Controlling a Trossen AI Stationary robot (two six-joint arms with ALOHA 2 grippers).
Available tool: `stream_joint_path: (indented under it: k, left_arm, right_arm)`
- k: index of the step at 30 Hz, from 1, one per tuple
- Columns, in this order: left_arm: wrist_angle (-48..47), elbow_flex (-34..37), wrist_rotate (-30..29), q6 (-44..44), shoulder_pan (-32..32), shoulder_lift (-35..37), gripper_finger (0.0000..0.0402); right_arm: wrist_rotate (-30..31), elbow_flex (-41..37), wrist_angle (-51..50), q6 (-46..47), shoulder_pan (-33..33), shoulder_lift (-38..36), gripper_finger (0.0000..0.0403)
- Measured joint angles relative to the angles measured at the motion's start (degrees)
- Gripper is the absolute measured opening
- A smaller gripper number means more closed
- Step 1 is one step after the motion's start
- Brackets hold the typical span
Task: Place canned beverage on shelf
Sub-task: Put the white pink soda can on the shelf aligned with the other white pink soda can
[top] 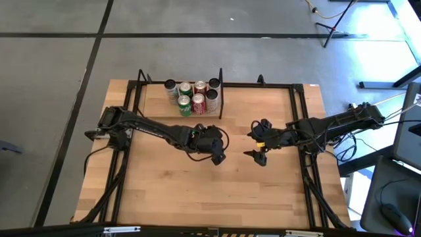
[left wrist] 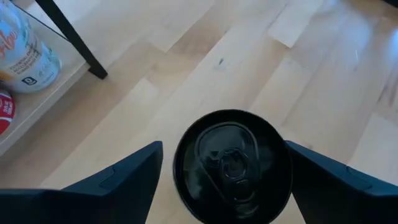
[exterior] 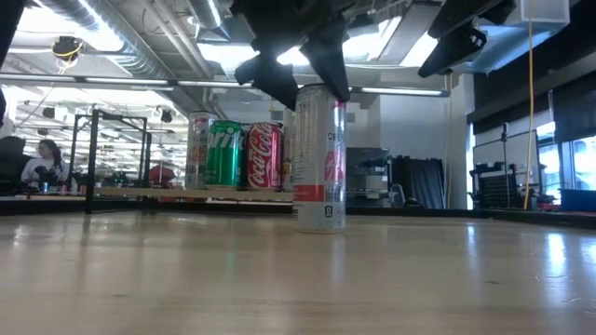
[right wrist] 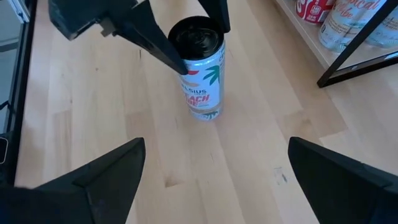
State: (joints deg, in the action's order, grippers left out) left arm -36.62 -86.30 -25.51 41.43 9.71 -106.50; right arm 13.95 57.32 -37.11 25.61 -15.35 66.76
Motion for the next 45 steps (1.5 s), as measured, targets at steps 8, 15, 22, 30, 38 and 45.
stream_joint_path:
  k: [8, 15, 22, 30, 38, 45]
  left_arm:
    - [0.5, 0.0, 2.6, -5.7, -0.8, -0.9, 0.0239]
    - [-2.6, 0.1, 4.4, -12.7, -0.4, 1.5, 0.0224]
    - [-12.0, -0.1, 7.7, -20.8, 0.2, 13.3, 0.0224]
    - [-29.0, 0.0, 5.6, -25.5, 0.0, 28.2, 0.0224]
    - [-29.9, 10.4, 2.9, -30.5, -7.7, 43.4, 0.0224]
    - [-19.9, 24.1, 12.0, -43.2, -22.0, 54.2, 0.0224]
  right_arm:
    - [0.5, 0.0, 0.0, -0.5, 0.0, 0.0, 0.0379]
    - [0.4, 0.0, -0.1, -0.3, 0.0, 0.0, 0.0378]
    - [0.5, 0.0, 0.4, 0.7, 0.0, 0.0, 0.0379]
    - [3.8, 0.0, 1.8, 1.2, 0.0, 1.3, 0.0379]
    - [3.0, 0.0, 8.0, 1.1, 2.5, 3.0, 0.0378]
    - [-2.3, 0.0, 14.3, -0.5, 8.5, 3.0, 0.0378]
